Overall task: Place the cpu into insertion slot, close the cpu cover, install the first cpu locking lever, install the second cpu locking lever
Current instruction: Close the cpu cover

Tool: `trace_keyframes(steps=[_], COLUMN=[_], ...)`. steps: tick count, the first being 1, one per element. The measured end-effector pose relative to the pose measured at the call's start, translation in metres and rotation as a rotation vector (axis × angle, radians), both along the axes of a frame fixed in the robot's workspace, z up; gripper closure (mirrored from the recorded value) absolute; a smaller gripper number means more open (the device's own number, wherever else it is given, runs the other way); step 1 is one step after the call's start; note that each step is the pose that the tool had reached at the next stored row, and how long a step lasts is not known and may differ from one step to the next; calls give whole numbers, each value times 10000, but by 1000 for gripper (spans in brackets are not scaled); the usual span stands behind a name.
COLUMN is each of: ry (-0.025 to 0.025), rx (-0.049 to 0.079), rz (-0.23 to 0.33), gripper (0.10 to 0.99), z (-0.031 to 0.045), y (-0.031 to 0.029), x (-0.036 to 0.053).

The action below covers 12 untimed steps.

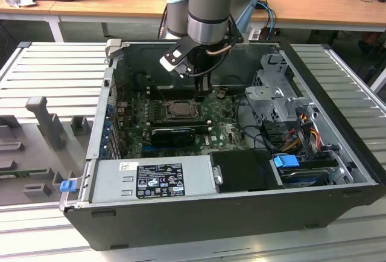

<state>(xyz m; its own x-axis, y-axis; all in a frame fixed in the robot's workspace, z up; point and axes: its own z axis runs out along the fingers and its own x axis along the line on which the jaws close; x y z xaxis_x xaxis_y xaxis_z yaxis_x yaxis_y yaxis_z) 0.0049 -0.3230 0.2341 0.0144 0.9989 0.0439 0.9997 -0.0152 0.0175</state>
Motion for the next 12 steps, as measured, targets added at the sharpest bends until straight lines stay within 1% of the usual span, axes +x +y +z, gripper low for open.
trace_keyframes(steps=[3, 4, 7, 12], ry=[-1, 0, 0, 0], rx=[2, 0, 1, 1], rz=[1, 5, 42, 75], gripper=[980, 980, 980, 980], z=[-18, -37, -94, -103], y=[1, 0, 0, 0], x=[-131, -168, -228, -304])
